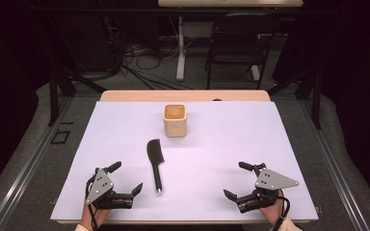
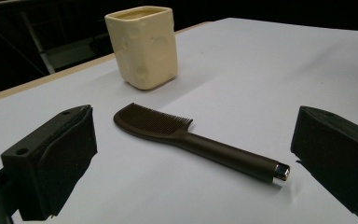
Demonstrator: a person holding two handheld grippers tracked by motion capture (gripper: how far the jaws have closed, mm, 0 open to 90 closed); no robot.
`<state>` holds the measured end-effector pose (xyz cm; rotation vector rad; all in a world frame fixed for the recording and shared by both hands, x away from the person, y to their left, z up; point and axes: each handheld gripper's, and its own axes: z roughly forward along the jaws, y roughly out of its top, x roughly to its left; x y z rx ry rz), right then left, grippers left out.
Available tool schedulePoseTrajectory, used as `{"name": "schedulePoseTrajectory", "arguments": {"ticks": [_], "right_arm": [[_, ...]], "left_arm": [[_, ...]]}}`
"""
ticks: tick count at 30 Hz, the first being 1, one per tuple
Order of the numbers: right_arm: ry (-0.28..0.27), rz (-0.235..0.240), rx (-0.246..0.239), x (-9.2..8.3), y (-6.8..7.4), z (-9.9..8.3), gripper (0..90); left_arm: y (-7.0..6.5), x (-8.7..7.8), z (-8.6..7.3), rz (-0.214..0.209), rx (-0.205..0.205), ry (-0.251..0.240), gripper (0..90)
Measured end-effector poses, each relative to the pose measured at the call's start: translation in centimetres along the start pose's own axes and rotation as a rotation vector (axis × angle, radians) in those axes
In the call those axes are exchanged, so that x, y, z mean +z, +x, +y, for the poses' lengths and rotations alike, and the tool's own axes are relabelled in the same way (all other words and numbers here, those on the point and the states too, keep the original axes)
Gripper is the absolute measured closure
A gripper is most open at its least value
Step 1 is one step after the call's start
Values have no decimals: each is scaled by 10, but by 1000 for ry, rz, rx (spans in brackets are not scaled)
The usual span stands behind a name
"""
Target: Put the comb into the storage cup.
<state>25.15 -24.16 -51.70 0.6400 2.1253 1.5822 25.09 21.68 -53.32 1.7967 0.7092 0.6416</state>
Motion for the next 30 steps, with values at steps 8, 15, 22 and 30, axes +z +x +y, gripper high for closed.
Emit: {"name": "schedulePoseTrajectory", "arguments": {"ticks": [8,15,22,30], "right_arm": [[7,17,-5,6,2,0,0],[14,22,-4,7,1,0,0],[13,30,-3,10,1,1,0],[18,44,-13,14,1,2,0]], "left_arm": [[-6,11,2,-10,14,13,3],[-10,17,6,-26,20,30,2],[-16,23,7,-49,20,62,3],[-21,29,8,-53,15,81,0]]}}
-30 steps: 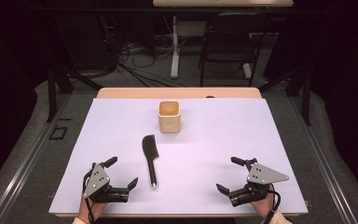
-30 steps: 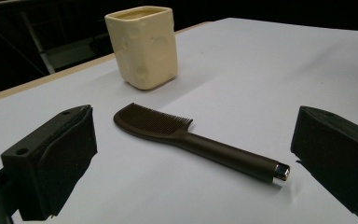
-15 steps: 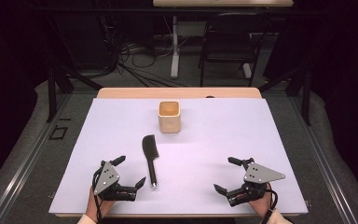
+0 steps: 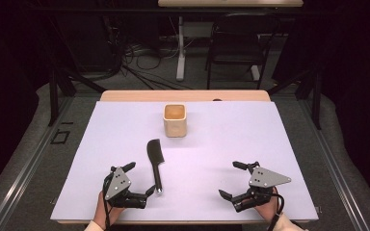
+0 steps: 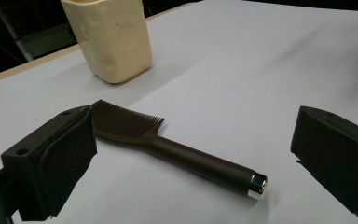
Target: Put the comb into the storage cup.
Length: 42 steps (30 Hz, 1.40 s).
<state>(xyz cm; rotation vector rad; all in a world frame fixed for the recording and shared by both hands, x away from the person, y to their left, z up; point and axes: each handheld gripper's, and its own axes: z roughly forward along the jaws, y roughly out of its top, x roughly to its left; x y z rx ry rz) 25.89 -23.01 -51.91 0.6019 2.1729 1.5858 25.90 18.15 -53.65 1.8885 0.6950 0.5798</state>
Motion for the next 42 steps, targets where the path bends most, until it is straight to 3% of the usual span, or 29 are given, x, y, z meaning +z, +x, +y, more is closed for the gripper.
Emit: {"name": "schedulePoseTrajectory", "arguments": {"ticks": [11,16,19,28,32,33,37,38,41,42], "right_arm": [[5,-2,-1,0,-1,0,0],[4,-2,-4,1,0,0,0],[10,-1,-1,1,0,0,0],[13,-1,-7,0,0,1,0],[13,-1,-7,0,0,1,0],[14,0,-5,1,0,0,0],[16,-3,-5,1,0,0,0],[16,-1,-3,1,0,0,0],[17,0,-3,1,0,0,0],[18,0,-3,1,0,0,0]], "left_arm": [[-6,14,2,-7,-3,38,3],[-9,21,4,-40,12,70,8],[-12,24,4,-59,26,84,58],[-14,31,6,-82,20,106,280],[-15,36,5,-101,23,131,422],[-15,37,4,-104,24,142,507],[-16,42,3,-131,14,171,608],[-16,44,3,-141,13,182,695],[-17,48,2,-164,6,210,764],[-18,48,2,-169,7,217,826]]}}
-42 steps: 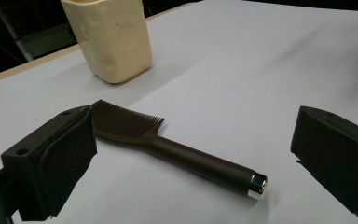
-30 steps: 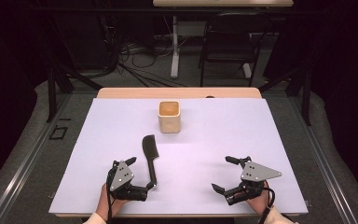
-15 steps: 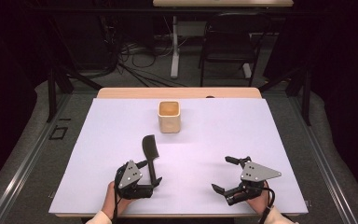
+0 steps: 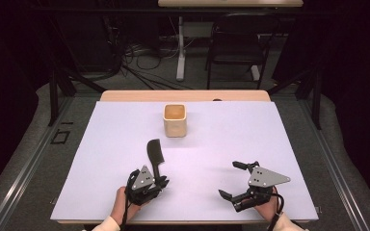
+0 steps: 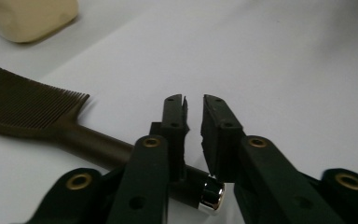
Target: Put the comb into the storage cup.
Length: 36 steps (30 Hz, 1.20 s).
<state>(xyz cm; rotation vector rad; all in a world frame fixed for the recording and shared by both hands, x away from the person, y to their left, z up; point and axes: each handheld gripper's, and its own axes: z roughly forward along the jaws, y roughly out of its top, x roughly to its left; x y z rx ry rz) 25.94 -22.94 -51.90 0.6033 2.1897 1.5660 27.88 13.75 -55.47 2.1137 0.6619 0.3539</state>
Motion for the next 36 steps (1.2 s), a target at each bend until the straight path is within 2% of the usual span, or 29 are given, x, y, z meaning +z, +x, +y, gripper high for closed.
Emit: {"name": "schedulePoseTrajectory", "arguments": {"ticks": [5,14,19,25,36], "right_arm": [[0,0,-3,0,0,0,0],[6,0,-5,0,0,0,0],[5,1,-3,0,0,0,0],[4,1,-5,0,0,0,0],[8,1,-1,0,0,0,0]], "left_arm": [[-2,3,0,-23,-15,31,897],[1,5,-1,-33,-16,120,900],[1,4,-1,-36,-17,127,900],[4,0,-1,-24,-15,175,900],[9,-3,-3,-22,-41,185,900]]}}
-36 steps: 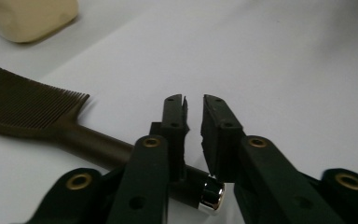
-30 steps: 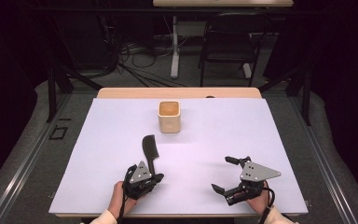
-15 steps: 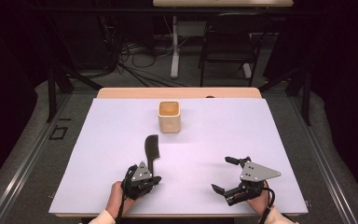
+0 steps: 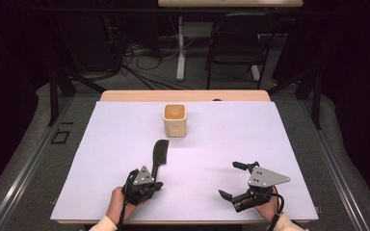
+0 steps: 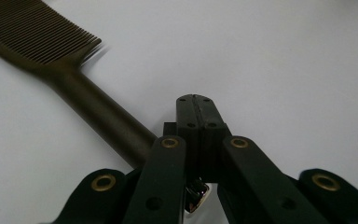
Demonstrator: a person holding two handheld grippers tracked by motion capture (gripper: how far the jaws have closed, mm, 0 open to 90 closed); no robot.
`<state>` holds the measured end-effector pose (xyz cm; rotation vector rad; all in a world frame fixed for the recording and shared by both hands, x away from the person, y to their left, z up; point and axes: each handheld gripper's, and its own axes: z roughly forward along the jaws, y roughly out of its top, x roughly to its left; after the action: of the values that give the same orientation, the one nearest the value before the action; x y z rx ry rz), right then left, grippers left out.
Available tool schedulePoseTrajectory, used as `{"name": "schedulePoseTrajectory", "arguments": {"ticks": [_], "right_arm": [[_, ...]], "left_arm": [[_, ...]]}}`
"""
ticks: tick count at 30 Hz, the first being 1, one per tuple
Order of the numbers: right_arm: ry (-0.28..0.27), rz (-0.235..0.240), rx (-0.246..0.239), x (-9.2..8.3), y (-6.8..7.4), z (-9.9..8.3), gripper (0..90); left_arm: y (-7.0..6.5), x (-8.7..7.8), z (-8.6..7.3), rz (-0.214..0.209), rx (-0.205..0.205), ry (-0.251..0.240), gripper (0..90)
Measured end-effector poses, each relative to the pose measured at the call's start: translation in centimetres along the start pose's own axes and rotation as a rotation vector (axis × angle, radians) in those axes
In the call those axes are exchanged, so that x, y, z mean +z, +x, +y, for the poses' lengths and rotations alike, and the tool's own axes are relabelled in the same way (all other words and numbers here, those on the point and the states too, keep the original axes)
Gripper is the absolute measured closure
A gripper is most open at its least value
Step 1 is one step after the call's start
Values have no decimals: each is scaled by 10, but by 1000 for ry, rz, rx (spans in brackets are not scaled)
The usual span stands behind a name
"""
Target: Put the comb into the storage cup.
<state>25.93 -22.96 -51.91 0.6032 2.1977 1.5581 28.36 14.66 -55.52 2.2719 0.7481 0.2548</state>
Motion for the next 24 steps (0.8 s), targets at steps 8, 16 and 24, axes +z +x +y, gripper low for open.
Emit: {"name": "schedulePoseTrajectory", "arguments": {"ticks": [8,16,24], "right_arm": [[3,-1,-1,0,0,0,0],[5,-2,-2,0,0,0,0],[6,-3,-5,0,0,0,0]], "left_arm": [[3,-2,-1,10,-13,11,900],[5,-5,-2,32,-6,31,900],[8,-7,-3,38,-10,48,900]]}}
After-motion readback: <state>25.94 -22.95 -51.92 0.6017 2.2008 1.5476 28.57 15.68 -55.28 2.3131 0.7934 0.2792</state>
